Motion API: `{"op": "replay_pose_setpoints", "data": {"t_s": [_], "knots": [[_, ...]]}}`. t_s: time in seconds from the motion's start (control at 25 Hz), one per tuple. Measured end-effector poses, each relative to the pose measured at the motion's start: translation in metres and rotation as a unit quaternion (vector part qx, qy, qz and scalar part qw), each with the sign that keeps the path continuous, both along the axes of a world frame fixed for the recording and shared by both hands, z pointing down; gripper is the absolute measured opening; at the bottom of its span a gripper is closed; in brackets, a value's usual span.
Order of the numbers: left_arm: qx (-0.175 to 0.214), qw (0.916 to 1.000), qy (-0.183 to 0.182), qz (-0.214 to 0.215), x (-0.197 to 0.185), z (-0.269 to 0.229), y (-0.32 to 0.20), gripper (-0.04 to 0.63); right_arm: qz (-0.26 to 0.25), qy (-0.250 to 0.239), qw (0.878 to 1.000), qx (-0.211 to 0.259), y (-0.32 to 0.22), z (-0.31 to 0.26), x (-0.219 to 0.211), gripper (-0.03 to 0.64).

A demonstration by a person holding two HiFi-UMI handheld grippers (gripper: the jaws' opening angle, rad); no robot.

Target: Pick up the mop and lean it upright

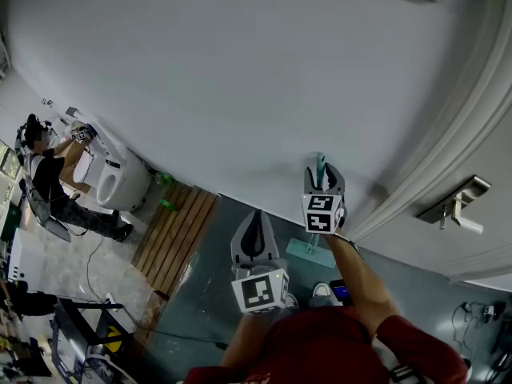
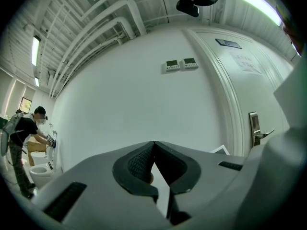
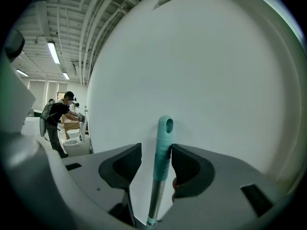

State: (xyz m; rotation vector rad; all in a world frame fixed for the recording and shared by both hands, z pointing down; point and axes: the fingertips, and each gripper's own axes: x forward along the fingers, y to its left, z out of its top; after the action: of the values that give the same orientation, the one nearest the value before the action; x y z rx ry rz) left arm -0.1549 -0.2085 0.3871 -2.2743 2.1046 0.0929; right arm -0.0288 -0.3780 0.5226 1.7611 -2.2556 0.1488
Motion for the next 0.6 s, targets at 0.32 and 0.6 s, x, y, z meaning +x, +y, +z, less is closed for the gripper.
{"op": "replay_pose_setpoints", "data": {"t_s": [0.32, 0.6], "knots": [[-0.007, 1.0000, 0.004, 0.002, -0.001, 0.003, -0.002, 0.012, -0.007, -0.003, 1.000, 0.003, 0.021, -0.001, 0.002, 0.192], [-0.010, 0.9999, 0.006, -0.001, -0.003, 0.010, -0.007, 0.012, -0.019, -0.032, 0.999, 0.023, 0.056, -0.022, 0.010, 0.192]]}}
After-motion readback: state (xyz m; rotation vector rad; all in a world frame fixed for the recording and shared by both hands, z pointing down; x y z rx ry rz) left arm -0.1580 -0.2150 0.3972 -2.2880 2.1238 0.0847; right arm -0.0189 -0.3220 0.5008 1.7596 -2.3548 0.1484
